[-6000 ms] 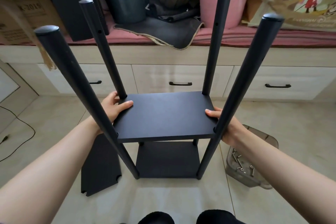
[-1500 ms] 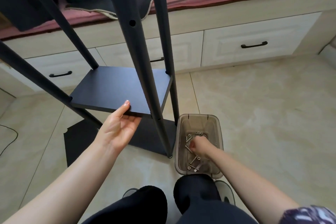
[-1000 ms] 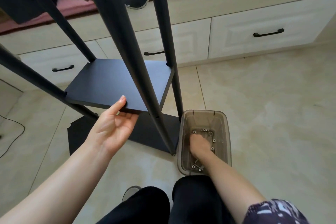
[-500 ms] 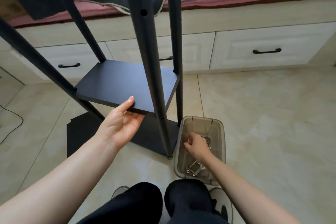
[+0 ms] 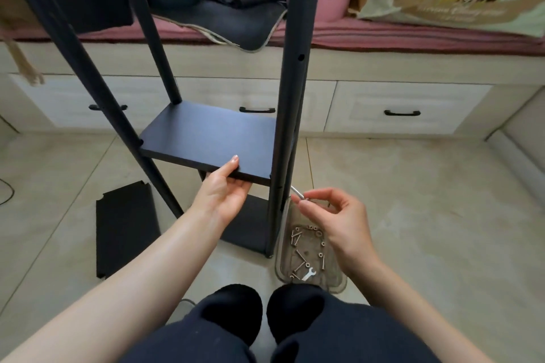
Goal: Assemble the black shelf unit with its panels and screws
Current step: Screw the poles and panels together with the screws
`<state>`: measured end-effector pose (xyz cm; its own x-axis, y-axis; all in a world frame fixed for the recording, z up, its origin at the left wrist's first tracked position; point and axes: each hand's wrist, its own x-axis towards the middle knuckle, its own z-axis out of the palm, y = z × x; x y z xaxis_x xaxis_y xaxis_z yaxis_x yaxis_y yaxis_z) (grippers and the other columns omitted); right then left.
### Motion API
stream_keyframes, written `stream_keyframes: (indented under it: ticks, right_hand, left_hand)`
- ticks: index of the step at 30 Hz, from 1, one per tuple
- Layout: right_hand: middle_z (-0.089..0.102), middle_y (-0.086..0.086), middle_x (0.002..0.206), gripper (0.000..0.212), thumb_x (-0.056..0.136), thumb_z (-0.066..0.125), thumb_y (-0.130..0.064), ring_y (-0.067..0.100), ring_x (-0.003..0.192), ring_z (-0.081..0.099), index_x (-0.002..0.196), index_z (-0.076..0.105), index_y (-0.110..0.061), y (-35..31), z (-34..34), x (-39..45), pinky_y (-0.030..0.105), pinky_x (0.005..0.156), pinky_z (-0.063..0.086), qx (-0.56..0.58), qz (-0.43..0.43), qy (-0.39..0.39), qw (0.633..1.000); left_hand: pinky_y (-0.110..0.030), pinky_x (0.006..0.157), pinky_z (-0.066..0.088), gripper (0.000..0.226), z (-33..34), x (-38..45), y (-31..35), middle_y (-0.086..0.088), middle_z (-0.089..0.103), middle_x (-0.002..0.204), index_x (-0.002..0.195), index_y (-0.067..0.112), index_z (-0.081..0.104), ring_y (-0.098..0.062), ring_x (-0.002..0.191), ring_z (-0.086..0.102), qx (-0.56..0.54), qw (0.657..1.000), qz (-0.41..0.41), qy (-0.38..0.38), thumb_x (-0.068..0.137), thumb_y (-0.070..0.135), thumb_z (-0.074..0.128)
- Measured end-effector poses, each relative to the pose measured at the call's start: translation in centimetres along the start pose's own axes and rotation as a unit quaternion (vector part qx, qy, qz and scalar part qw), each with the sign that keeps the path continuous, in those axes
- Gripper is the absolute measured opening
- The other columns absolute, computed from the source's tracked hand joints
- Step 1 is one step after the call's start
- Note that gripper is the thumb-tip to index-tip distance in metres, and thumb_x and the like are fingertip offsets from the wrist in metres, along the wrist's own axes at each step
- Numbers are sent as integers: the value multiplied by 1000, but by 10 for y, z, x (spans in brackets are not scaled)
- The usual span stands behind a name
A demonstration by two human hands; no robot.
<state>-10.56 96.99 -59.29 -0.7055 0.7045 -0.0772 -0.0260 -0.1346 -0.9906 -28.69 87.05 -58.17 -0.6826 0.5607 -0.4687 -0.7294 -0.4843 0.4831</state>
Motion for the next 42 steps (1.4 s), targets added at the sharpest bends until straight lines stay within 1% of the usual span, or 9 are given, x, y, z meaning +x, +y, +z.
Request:
stream_keyframes:
  ticks: [5,10,13,18,26,30,33,36,42]
  right_hand:
    - [78,7,91,14,77,81,-2,21,92,75,84,76,-13,6,14,-4,28,82,59,7,-8,-7,1000]
    - [78,8,91,13,78,80,0,21,92,75,85,76,-10,13,18,0,24,79,58,17,-20,1,1000]
    - [78,8,92,15,79,78,1,22,93,75,86,76,-12,16,19,1,24,79,58,20,-16,5,1000]
    - [78,7,92,19,80,79,-2,21,94,74,86,76,-20,17,20,3,21,77,57,18,-23,10,1000]
    - [77,10,91,16,80,77,3,22,96,74,85,71,-11,22,27,10,24,84,57,29,-19,11,999]
    - [77,9,92,14,81,75,4,22,96,74,87,70,-8,21,30,15,24,84,57,29,-24,12,999]
    - [78,7,91,14,79,78,3,21,93,75,86,72,-9,21,32,18,24,82,58,21,-25,22,999]
    - [77,2,87,17,74,82,1,14,88,75,83,74,-10,20,33,20,17,75,55,-7,-35,41,999]
    - [77,0,87,17,74,83,-2,14,87,74,84,75,-13,24,31,20,16,76,54,-26,-69,42,996]
  left_hand:
    - [-38,64,62,47,-5,4,-2,-17,67,125,143,4,48,-26,90,76,0,1000,3,-5,97,3,58]
    - [-38,71,63,48,-8,7,-2,-18,64,132,144,4,47,-29,107,69,8,1000,0,-13,98,3,57]
    - [-38,75,63,44,-11,8,0,-18,66,128,141,1,49,-28,104,71,22,999,-1,-25,98,3,57]
    - [-35,71,62,40,-13,8,0,-15,70,117,139,0,52,-25,93,75,28,998,7,-47,99,3,55]
    - [-33,70,61,34,-17,8,-2,-14,71,120,133,7,57,-24,96,75,36,998,18,-54,99,4,57]
    - [-36,75,61,32,-21,7,-3,-11,71,122,130,16,57,-28,103,73,76,994,29,-67,99,11,59]
    - [-39,78,61,27,-25,7,-6,-4,74,115,125,25,57,-31,103,72,103,990,50,-80,101,14,57]
    - [-40,77,61,26,-27,9,-8,-1,76,110,124,27,55,-30,103,73,106,989,58,-87,101,15,56]
    - [-42,77,61,32,-30,12,-9,-3,74,114,130,26,53,-32,105,72,102,989,59,-93,100,16,58]
